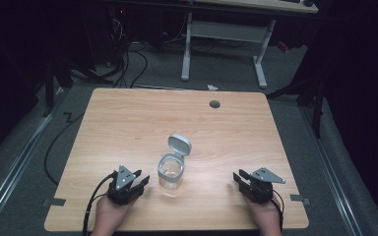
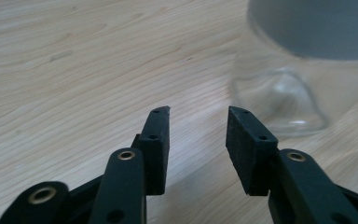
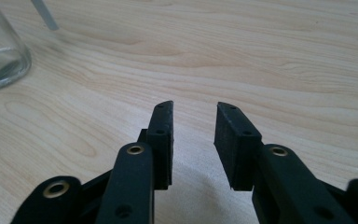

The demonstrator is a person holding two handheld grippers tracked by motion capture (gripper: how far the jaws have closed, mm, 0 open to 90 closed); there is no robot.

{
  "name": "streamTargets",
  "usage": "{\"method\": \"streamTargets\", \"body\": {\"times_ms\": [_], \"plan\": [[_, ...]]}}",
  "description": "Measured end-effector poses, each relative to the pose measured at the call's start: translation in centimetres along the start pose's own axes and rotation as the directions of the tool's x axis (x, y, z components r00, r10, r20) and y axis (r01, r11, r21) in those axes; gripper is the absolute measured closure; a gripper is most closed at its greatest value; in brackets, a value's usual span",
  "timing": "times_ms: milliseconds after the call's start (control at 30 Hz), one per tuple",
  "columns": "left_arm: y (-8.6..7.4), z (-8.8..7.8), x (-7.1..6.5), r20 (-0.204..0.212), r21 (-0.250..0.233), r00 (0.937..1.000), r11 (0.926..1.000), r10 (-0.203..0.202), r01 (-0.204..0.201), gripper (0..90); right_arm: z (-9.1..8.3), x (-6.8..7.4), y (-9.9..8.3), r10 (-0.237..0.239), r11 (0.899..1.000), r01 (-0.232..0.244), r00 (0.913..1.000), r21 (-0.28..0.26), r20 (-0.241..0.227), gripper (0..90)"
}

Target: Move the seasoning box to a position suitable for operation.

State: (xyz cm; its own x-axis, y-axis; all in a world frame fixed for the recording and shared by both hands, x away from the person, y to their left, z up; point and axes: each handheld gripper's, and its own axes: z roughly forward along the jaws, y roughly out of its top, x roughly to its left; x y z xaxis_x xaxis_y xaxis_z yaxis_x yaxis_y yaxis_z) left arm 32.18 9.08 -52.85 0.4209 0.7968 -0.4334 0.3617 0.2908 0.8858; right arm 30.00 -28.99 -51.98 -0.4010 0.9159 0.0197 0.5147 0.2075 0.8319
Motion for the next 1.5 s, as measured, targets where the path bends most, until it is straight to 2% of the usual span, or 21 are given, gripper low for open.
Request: {"method": "streamTargets", "body": {"times_ms": [67,100,133,200,267,367,400,433,500,600,700,800,1100,1500], "plan": [[0.0,0.1,-0.2,0.004,-0.006,1.0,1.0,-0.001,0.001,64.3,0.0,0.1,0.0,-0.003,1.0,0.003,1.0,0.005,-0.002,69.9],[0.0,0.3,-0.3,0.006,-0.007,1.0,1.0,-0.005,0.005,69.1,0.0,0.2,0.0,-0.024,1.0,0.024,0.9996,0.012,-0.012,70.2],[0.0,0.8,-0.4,-0.011,-0.02,0.9999,0.9998,-0.003,0.003,72.1,-0.1,0.3,0.0,-0.033,0.999,0.033,0.9994,0.01,-0.014,70.2],[0.2,1.3,-0.3,-0.014,-0.031,0.9995,0.9991,-0.027,0.027,79.3,-0.2,0.5,-0.1,-0.039,0.999,0.039,0.9991,0.001,-0.016,70.4],[0.2,1.5,-0.3,-0.015,-0.033,0.9995,0.999,-0.029,0.029,84.7,-0.3,0.5,-0.1,-0.045,0.999,0.045,0.9987,-0.001,-0.022,70.4],[0.0,2.1,-0.7,-0.017,-0.022,0.9995,0.9994,-0.026,0.025,90.0,-0.2,0.5,-0.4,-0.042,0.999,0.043,0.9968,0.004,-0.068,76.8],[0.0,2.1,-0.7,-0.017,-0.022,0.9995,0.9994,-0.026,0.025,90.0,-0.2,0.5,-0.4,-0.042,0.999,0.043,0.9968,0.004,-0.068,76.8],[-0.1,2.1,-0.9,-0.016,-0.019,0.9996,0.9996,-0.021,0.021,90.0,-0.1,0.4,-0.5,-0.016,1.0,0.017,0.9956,0.007,-0.092,78.3],[-0.3,2.1,-1.3,-0.008,-0.016,0.9999,0.9998,-0.014,0.014,90.0,-0.1,0.4,-0.5,-0.014,1.0,0.014,0.9948,0.003,-0.101,78.4],[-0.5,1.9,-1.8,0.006,-0.008,1.0,0.9999,-0.006,0.006,90.0,0.0,0.8,-0.5,-0.037,0.999,0.037,0.9953,-0.001,-0.09,76.6],[-0.7,1.9,-2.0,0.012,0.0,0.9999,1.0,-0.005,0.005,90.0,-0.1,0.9,-0.4,-0.024,1.0,0.023,0.997,-0.014,-0.074,72.8],[-0.8,1.7,-2.3,0.014,-0.005,0.9999,1.0,-0.001,0.001,90.0,-0.2,0.8,-0.3,-0.024,0.999,0.023,0.9979,-0.028,-0.06,72.7],[-0.9,1.5,-2.6,0.021,0.0,0.9998,1.0,0.004,-0.004,90.0,-0.1,0.8,-0.4,-0.025,0.999,0.024,0.9984,-0.023,-0.051,73.6],[-1.5,0.7,-3.7,0.064,0.017,0.9979,0.9998,0.007,-0.009,90.0,0.3,1.0,-0.1,-0.023,1.0,0.022,0.9995,-0.019,-0.022,73.6]]}}
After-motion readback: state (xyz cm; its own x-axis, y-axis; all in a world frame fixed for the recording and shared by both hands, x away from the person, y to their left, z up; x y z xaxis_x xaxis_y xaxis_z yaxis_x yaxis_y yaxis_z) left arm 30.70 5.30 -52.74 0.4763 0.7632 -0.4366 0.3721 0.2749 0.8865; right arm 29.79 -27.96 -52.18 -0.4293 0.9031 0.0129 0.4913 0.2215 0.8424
